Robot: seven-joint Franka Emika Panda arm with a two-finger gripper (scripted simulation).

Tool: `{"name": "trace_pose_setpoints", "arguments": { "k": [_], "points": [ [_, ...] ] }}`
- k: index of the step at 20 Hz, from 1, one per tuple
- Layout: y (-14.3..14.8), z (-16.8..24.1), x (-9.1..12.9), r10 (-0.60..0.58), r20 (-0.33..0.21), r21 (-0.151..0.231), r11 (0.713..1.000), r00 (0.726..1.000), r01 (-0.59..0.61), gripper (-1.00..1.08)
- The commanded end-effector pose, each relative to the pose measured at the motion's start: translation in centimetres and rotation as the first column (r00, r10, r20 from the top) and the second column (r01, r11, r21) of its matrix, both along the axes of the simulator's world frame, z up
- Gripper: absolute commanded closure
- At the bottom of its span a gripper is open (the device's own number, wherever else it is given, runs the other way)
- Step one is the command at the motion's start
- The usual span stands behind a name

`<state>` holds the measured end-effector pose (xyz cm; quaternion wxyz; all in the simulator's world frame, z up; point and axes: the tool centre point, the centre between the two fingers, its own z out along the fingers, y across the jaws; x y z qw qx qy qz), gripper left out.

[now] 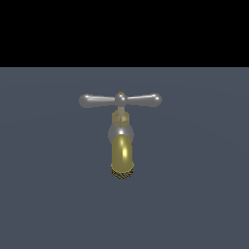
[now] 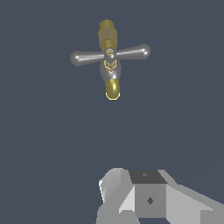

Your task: Turn on the faucet by rotating a designated handle.

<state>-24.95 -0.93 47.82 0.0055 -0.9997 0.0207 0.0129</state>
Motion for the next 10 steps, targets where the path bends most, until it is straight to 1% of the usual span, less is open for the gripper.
{"name": "trace_pose_setpoints", "arguments": {
  "k": [1,4,10],
  "points": [
    [0.0,0.0,0.0,0.0,0.0,0.0,1.0,1.0,0.0,1.08],
    [0.4,-0.1,0.0,0.009,-0.005,0.001,1.0,1.0,-0.009,1.08],
    [2.3,-0.8,0.0,0.049,-0.029,0.007,0.999,0.998,-0.049,1.08]
  ]
}}
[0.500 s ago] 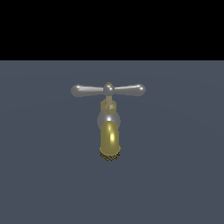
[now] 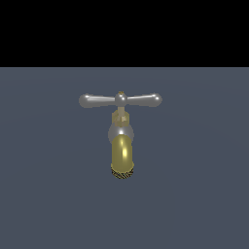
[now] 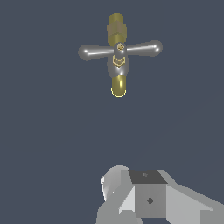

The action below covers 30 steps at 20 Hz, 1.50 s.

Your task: Turn on the faucet by rotating a designated handle.

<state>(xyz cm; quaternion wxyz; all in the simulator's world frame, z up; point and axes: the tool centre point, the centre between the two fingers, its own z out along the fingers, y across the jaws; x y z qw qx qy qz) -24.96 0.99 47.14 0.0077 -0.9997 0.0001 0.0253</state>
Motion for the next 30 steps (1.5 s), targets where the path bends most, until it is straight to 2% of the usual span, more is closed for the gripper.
{"name": "trace_pose_setpoints", "arguments": {
  "k": [1,10,19,24,30],
  "points": [
    [0.4,-0.1,0.0,0.01,-0.006,0.002,1.0,1.0,-0.01,1.08],
    [0.4,-0.4,0.8,-0.03,-0.003,-0.005,1.0,1.0,0.03,1.08],
    [0.9,-1.5,3.5,-0.152,0.002,-0.023,0.988,0.988,0.152,1.08],
    [1.3,-2.7,5.8,-0.254,0.009,-0.037,0.967,0.967,0.254,1.08],
    [1.9,-4.4,8.7,-0.381,0.021,-0.05,0.923,0.924,0.382,1.08]
  ]
}}
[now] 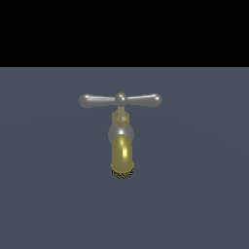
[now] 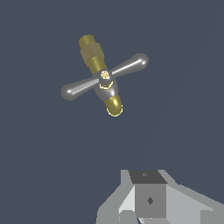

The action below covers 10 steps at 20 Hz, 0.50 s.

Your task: Turn on the faucet by rotating a designated handle.

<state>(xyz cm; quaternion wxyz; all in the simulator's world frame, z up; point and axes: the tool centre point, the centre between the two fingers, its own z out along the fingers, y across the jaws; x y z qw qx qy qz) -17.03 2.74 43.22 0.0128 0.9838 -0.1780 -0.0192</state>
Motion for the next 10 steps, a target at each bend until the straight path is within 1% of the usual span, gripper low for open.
{"name": "trace_pose_setpoints", "arguments": {
  "k": [1,5,10],
  "points": [
    [0.3,-0.8,1.2,-0.057,0.004,-0.006,0.998,0.998,0.057,1.08],
    [0.8,-2.1,3.1,-0.145,0.01,-0.014,0.989,0.989,0.145,1.08],
    [1.5,-3.8,5.3,-0.253,0.02,-0.021,0.967,0.967,0.253,1.08]
  ]
}}
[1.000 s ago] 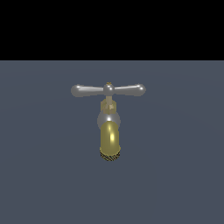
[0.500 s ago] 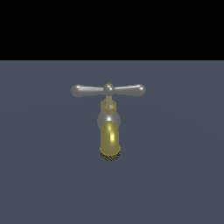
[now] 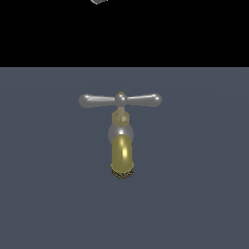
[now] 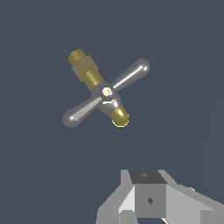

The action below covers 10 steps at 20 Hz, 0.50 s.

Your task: Turn on the faucet by rotating a designated handle.

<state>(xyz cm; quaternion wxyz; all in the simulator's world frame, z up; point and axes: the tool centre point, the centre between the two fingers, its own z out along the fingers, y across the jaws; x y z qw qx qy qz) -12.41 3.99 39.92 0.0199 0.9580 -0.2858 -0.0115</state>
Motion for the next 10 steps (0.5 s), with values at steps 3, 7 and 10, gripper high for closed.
{"name": "trace_pose_setpoints", "arguments": {
  "k": [3,7,10],
  "points": [
    [0.7,-1.7,2.0,-0.1,0.008,-0.006,0.995,0.995,0.1,1.08],
    [1.3,-3.3,3.6,-0.186,0.015,-0.009,0.983,0.982,0.186,1.08],
    [1.8,-4.6,4.8,-0.249,0.021,-0.01,0.968,0.968,0.25,1.08]
  ]
}}
